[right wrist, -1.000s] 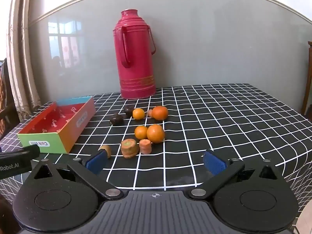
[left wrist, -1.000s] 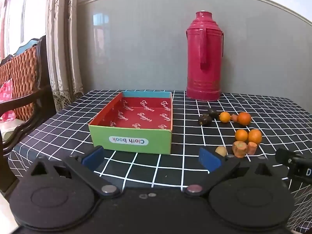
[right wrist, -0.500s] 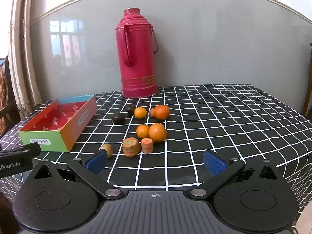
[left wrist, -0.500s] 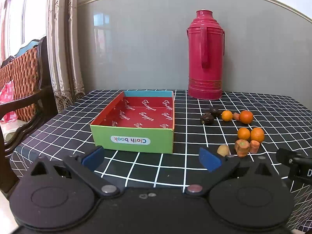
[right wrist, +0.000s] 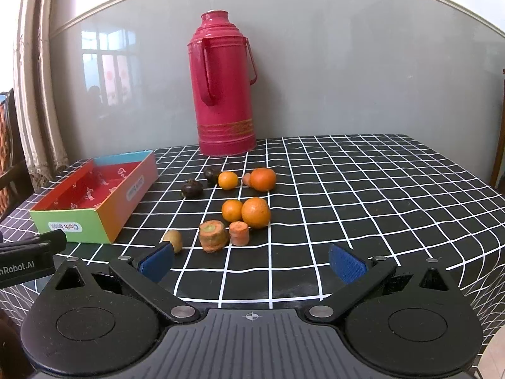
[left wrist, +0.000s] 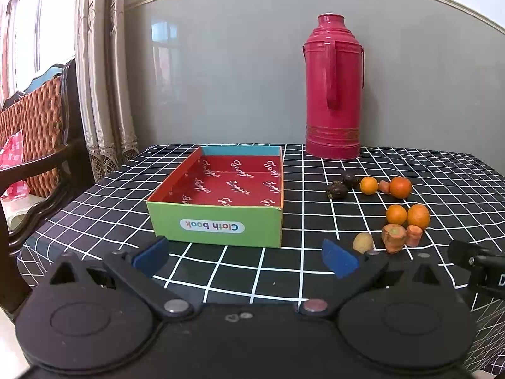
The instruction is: Organize fruits
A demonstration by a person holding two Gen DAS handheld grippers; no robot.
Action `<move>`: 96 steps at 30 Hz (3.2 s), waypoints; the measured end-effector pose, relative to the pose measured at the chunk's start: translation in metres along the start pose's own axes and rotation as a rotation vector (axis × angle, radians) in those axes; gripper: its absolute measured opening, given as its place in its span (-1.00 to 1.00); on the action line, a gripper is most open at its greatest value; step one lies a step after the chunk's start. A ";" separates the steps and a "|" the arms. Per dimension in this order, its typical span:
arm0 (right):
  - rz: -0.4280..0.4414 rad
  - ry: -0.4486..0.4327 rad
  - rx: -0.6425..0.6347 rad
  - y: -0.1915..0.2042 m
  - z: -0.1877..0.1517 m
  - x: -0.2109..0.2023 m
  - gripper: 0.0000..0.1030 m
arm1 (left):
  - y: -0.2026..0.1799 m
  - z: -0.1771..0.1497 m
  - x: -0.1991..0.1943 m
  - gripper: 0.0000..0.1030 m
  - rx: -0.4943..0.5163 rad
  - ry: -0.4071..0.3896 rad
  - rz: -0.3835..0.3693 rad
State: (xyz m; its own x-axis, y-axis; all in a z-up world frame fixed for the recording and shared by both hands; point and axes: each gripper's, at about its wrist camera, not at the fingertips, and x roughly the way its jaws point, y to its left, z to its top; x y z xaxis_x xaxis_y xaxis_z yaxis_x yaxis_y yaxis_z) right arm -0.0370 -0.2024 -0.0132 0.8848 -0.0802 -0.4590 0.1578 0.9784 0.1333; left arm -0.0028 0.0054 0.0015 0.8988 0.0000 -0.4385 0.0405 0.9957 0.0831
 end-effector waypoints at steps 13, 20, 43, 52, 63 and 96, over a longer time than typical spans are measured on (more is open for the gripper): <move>0.002 0.002 -0.003 0.000 -0.001 0.000 1.00 | -0.001 0.001 0.000 0.89 0.005 0.000 0.004; 0.003 0.004 -0.004 0.000 -0.002 0.000 1.00 | -0.001 0.001 0.000 0.89 0.008 -0.001 0.005; 0.004 0.010 -0.007 0.002 -0.002 0.001 1.00 | -0.002 0.000 0.000 0.89 0.027 -0.002 0.005; 0.010 0.010 -0.010 0.003 -0.001 0.001 1.00 | -0.006 0.000 0.000 0.89 0.039 0.003 -0.004; 0.022 0.015 0.024 -0.002 0.003 0.002 1.00 | -0.013 0.002 0.003 0.89 0.093 0.005 -0.025; -0.332 -0.137 0.063 -0.050 0.033 0.016 1.00 | -0.088 -0.003 0.096 0.04 0.486 0.100 -0.389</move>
State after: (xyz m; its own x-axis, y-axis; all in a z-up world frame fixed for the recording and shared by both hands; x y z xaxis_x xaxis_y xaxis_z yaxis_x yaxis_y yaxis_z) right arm -0.0163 -0.2588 0.0013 0.8309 -0.4203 -0.3646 0.4689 0.8817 0.0524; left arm 0.0789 -0.0823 -0.0502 0.7342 -0.3215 -0.5980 0.5710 0.7690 0.2875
